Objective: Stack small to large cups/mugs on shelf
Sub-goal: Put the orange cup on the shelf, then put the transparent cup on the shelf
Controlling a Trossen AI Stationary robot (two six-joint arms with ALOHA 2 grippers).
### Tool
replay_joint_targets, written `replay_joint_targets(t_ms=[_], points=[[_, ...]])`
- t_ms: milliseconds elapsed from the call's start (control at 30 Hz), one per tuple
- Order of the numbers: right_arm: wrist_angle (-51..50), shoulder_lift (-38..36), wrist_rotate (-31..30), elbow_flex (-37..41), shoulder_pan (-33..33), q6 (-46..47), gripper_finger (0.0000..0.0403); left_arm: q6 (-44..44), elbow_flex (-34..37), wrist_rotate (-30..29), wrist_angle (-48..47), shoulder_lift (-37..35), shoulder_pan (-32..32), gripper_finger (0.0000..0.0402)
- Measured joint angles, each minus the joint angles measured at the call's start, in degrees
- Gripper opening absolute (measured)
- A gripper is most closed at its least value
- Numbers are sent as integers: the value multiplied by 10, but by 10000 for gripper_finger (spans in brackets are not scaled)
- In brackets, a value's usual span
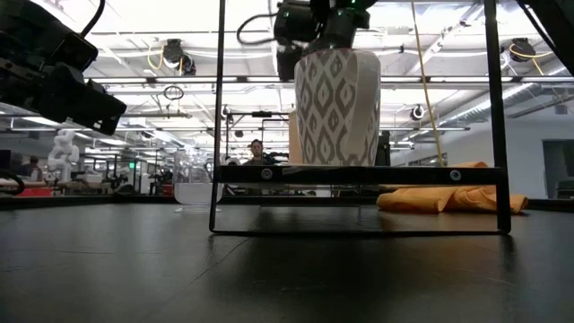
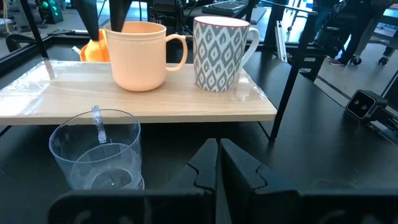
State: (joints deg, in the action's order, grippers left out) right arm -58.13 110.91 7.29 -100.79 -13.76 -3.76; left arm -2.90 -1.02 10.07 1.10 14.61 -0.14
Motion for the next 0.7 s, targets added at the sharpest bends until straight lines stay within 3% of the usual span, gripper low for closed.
replay_joint_targets(t_ms=[567,700], points=[[-9,-186,-2,-1,1,-13,126,-30,0,4,0,0,0,21],[-12,-243,-62,4,15,-17,117,-33,0,4,0,0,0,21]])
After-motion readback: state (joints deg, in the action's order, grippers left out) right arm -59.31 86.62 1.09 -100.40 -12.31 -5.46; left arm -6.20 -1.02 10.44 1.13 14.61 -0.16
